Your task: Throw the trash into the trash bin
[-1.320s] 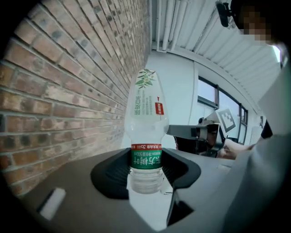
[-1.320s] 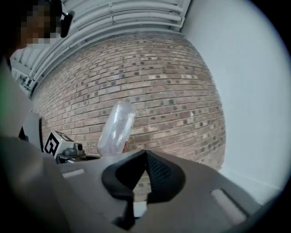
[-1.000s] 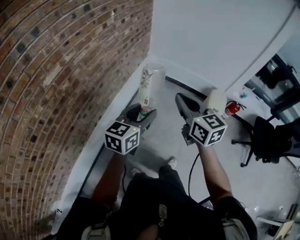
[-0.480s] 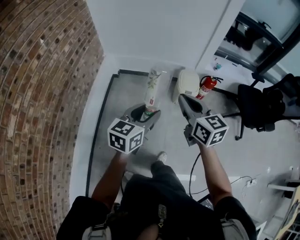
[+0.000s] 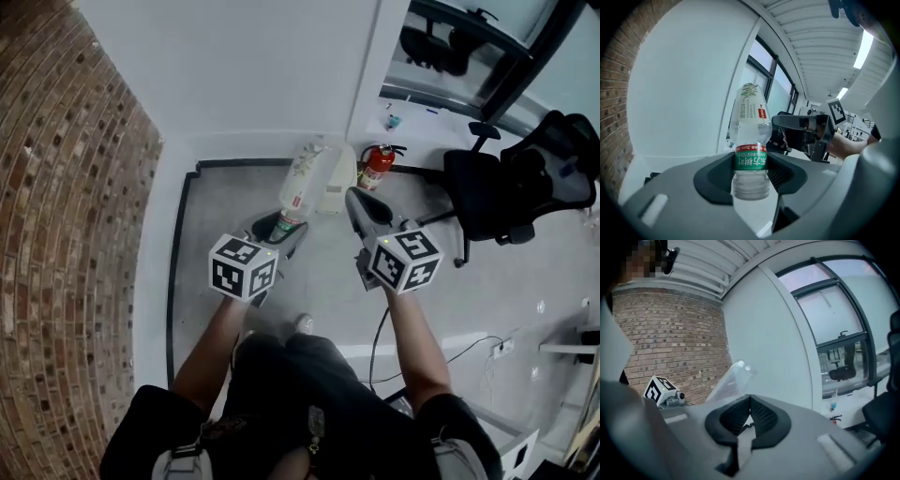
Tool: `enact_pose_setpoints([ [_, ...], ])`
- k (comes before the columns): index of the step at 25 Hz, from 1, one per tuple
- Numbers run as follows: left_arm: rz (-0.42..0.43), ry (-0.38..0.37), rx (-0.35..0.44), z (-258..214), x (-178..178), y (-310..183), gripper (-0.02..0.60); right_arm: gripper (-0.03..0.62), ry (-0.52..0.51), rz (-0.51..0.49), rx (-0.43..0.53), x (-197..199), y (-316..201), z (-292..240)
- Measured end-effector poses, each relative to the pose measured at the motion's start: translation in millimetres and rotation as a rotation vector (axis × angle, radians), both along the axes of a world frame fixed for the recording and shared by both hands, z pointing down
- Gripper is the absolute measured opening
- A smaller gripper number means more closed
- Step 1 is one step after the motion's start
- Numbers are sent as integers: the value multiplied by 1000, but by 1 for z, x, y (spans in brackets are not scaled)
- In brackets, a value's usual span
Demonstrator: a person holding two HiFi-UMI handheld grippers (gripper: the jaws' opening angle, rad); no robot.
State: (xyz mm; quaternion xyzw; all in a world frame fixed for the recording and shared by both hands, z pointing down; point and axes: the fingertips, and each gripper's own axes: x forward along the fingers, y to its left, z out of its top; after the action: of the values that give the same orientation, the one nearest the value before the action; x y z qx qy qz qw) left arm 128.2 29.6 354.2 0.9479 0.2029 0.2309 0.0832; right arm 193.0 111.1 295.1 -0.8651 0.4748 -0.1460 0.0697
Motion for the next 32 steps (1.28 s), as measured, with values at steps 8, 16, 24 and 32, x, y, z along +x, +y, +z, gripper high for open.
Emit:
enact_pose_setpoints([
  [8, 79, -23, -5, 12, 45, 35, 209, 3, -14, 99, 19, 39, 43, 9],
  [16, 148, -54, -52, 46, 108, 51, 206, 3, -51, 184, -41, 94, 69, 41],
  [24, 163, -95, -74, 76, 207, 26, 206, 3, -106, 202, -121, 196, 48, 79],
  [32, 123, -143, -54, 106, 267, -10, 206, 3, -163, 166, -177, 259, 21, 125],
])
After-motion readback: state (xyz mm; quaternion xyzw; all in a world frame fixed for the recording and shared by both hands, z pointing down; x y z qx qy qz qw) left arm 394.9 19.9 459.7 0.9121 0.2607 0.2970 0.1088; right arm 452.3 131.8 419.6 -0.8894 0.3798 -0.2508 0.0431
